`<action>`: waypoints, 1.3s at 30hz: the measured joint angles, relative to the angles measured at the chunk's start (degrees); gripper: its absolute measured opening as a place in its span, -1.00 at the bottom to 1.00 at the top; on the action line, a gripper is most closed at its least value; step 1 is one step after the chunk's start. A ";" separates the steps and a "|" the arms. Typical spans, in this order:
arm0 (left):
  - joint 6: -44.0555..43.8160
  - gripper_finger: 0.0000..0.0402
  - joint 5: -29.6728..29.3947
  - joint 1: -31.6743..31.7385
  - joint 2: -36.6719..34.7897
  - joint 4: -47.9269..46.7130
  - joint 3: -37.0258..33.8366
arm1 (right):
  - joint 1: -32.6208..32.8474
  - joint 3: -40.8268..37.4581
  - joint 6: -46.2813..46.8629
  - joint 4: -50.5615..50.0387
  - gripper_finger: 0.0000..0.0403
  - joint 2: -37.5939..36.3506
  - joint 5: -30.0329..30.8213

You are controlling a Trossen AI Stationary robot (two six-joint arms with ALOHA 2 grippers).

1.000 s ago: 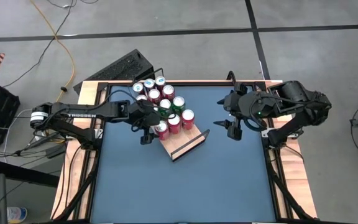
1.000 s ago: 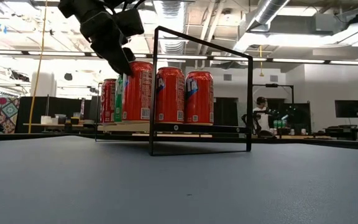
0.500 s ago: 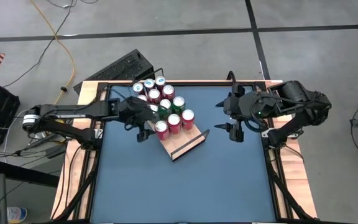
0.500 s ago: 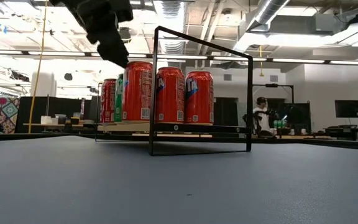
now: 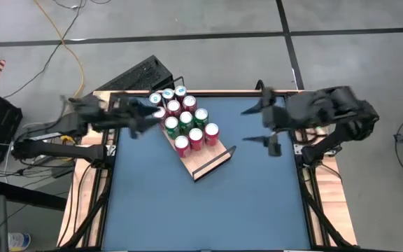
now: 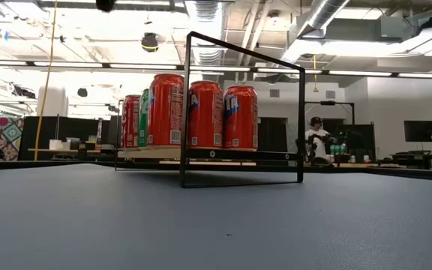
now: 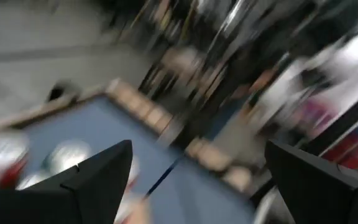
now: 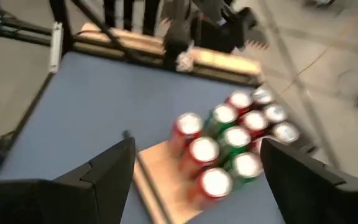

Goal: Place canned beverage on shelf
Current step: Return to Home Position

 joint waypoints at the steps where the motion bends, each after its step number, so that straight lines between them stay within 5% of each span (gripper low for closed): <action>1: -1.03 0.75 0.00 0.00 -1.66 2.67 0.01 | 0.00 0.58 -1.17 -0.03 0.63 -0.54 1.49; 6: 8.01 0.75 -0.31 -0.02 -8.47 11.04 0.08 | -0.66 1.60 -9.79 -2.11 0.63 -4.28 13.37; 9: 9.86 0.75 -0.17 -0.02 -11.91 11.27 0.07 | -0.93 1.60 -8.38 -7.61 0.63 -6.45 14.69; 14: 10.88 0.75 4.25 0.00 -15.31 11.52 0.06 | -5.25 1.53 -4.90 -8.68 0.63 -12.07 11.16; 20: 18.77 0.75 3.69 -0.02 -15.38 6.75 0.03 | -11.74 -2.87 -1.48 -4.98 0.63 -22.86 -2.86; 31: 19.79 0.75 5.63 -0.02 -17.84 -1.06 -0.10 | -12.37 -29.11 3.64 13.79 0.63 -44.73 -5.76; 39: 17.79 0.75 -8.66 0.00 -26.76 -2.56 -9.16 | -12.37 -47.24 5.84 27.84 0.63 -57.46 -1.00</action>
